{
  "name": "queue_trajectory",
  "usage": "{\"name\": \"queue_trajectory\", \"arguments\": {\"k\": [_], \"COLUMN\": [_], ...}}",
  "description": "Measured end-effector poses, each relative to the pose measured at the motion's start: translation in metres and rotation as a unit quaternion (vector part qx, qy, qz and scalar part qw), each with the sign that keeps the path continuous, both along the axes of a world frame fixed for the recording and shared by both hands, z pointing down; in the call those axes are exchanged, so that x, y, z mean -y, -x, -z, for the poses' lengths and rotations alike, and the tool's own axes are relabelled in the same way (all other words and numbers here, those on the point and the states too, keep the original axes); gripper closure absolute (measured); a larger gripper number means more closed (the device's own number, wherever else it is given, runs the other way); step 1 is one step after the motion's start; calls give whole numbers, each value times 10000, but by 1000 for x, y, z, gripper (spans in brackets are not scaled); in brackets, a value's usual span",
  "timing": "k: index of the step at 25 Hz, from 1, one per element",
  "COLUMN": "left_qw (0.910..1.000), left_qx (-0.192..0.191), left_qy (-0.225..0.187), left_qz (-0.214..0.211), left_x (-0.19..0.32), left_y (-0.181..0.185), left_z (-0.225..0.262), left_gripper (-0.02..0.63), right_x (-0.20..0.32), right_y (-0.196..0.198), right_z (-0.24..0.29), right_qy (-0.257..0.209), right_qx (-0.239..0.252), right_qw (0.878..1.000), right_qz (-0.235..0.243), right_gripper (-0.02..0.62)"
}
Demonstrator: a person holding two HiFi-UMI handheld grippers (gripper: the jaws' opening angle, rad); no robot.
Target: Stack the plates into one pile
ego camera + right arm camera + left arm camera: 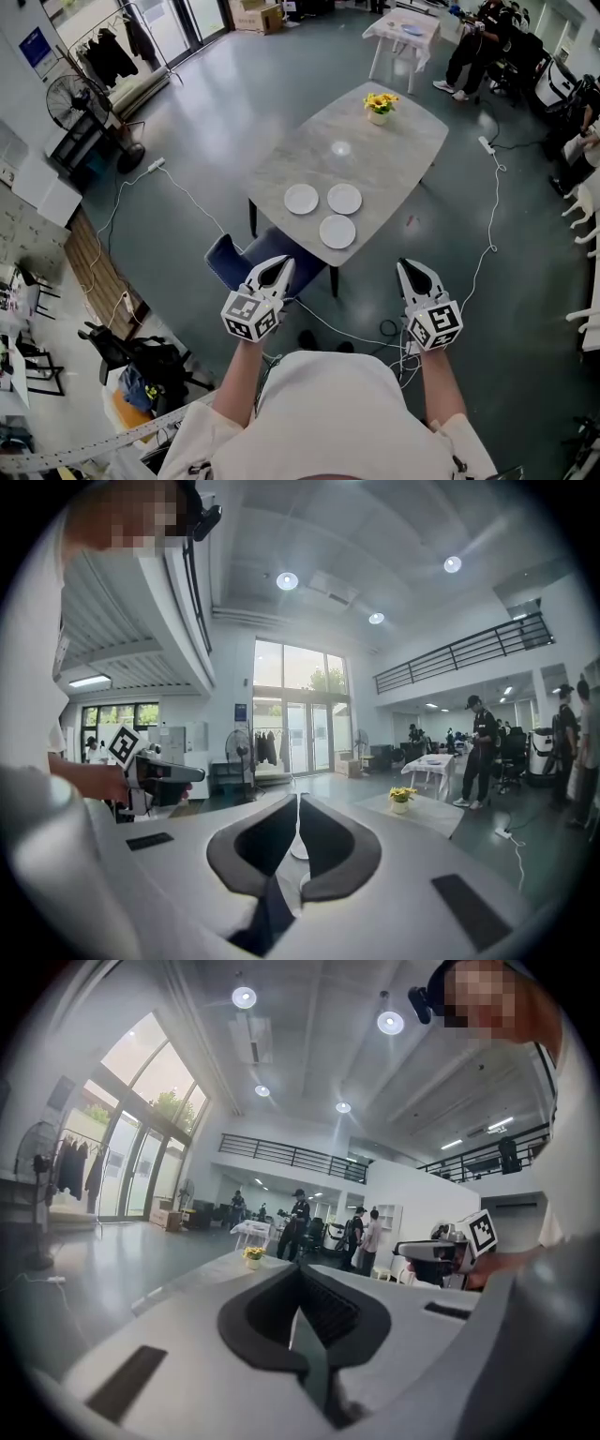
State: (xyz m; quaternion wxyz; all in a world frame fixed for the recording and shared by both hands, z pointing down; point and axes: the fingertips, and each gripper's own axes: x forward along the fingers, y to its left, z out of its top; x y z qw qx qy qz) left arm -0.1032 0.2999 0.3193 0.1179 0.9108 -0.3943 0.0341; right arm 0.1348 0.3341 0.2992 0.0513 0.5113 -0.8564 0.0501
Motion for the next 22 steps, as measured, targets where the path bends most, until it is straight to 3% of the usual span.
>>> {"name": "queue_trajectory", "arguments": {"k": [11,15,18,22], "left_qw": [10000,9999,9999,9998], "left_qx": [-4,-159,-151,-115], "left_qy": [-29,-16,5,65], "left_qz": [44,4,55,130], "left_x": [-8,-15,-18,-22], "left_y": [-6,-14,-18,-27], "left_z": [-1,3,0,-6], "left_gripper": [592,523,509,509], "right_x": [-3,-6,-8,-10], "right_y": [-8,-17,-23,-37], "right_z": [-1,-1,-3,-10], "right_qy": [24,5,18,126], "right_qx": [26,100,129,191], "right_qw": [10000,9999,9999,9997], "right_qz": [63,59,60,82], "right_gripper": [560,558,481,482]}}
